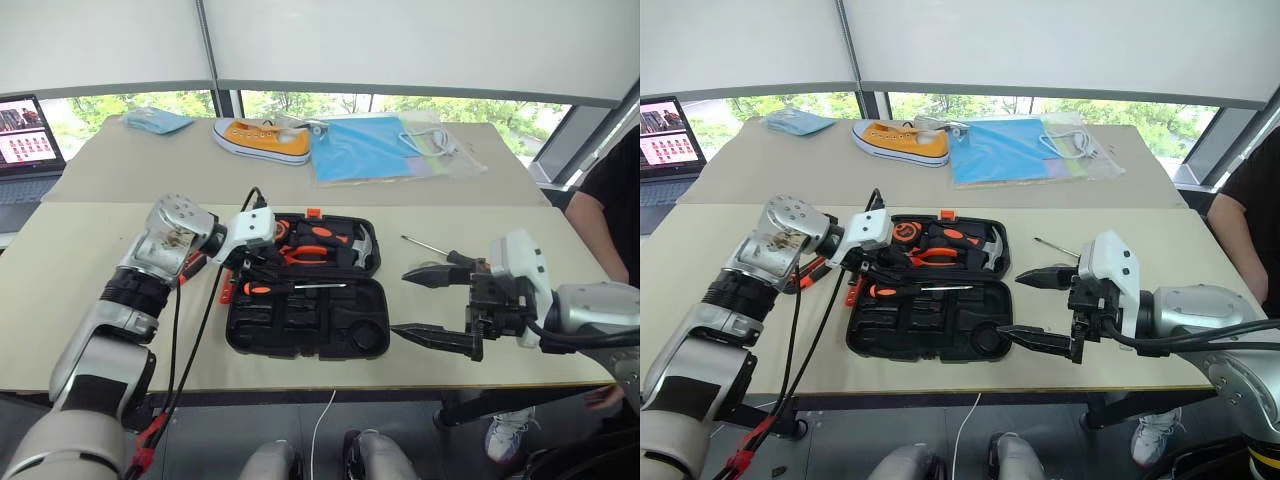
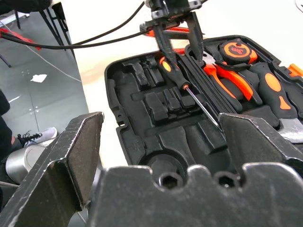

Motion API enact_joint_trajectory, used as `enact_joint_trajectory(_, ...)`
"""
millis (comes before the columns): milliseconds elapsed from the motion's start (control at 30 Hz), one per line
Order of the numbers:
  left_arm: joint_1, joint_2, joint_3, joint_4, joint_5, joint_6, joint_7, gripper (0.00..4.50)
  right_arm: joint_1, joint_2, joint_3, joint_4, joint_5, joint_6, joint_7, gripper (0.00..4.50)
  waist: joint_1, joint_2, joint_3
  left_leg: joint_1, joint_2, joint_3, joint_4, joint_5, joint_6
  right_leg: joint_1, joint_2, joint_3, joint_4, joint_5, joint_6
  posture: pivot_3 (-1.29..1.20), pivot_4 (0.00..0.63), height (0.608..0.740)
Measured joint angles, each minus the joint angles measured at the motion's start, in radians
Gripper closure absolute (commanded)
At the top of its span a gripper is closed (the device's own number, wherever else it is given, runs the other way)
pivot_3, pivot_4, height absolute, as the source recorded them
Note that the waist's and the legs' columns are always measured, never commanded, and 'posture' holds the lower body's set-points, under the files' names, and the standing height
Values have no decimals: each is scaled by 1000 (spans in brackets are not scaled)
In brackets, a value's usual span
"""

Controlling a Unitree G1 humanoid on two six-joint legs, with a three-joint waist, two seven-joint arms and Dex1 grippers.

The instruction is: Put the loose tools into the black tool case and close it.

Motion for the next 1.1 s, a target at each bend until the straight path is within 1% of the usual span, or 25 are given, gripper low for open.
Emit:
enact_joint_trajectory(67, 0, -21, -3, 18, 11, -15, 11, 4213, 0, 6, 1, 14, -17, -4, -1, 0, 0, 0, 0, 0, 0, 0, 0, 0, 0, 0, 0, 0, 0, 0, 0, 0, 150, 718)
enact_joint_trajectory(100, 0, -27, -6, 23, 16, -17, 13, 4475, 0, 7, 1, 18, -21, -7, -1, 0, -1, 0, 0, 0, 0, 0, 0, 0, 0, 0, 0, 0, 0, 0, 0, 0, 150, 718)
enact_joint_trajectory(367, 3, -32, -39, 29, 73, -64, 13, 4475, 33, 27, 0, 27, -44, -8, -8, 0, -1, 1, 0, 2, 0, 0, 0, 0, 0, 1, 0, 0, 0, 0, 0, 0, 150, 718)
enact_joint_trajectory(533, 10, -31, -46, 31, 97, -120, 19, 4475, 47, 32, -1, 31, -72, -16, -11, 0, -2, 1, -1, 7, 0, 0, 0, 0, 0, 5, 0, 0, 0, 0, 0, 0, 150, 718)
enact_joint_trajectory(667, 8, -35, -37, 34, 104, -120, 22, 4475, 74, 32, -1, 46, -100, -22, -10, 0, -1, 1, -1, 7, 0, 0, 0, 0, 0, 6, -1, 1, 0, 0, 0, 0, 150, 718)
enact_joint_trajectory(900, 8, -46, -23, 35, 85, -102, -8, 4475, 75, 37, -4, 61, -113, -27, -8, 0, -1, 1, -1, 6, 0, 0, 0, 0, 0, 5, -1, 0, 0, 0, 0, 0, 150, 718)
enact_joint_trajectory(1100, 19, -44, -41, 33, 113, -223, -3, 4475, 69, 45, -3, 72, -134, -39, -5, 0, -1, 1, -1, 7, 0, 0, 0, -1, 0, 6, -1, 0, 0, 0, 0, 0, 150, 718)
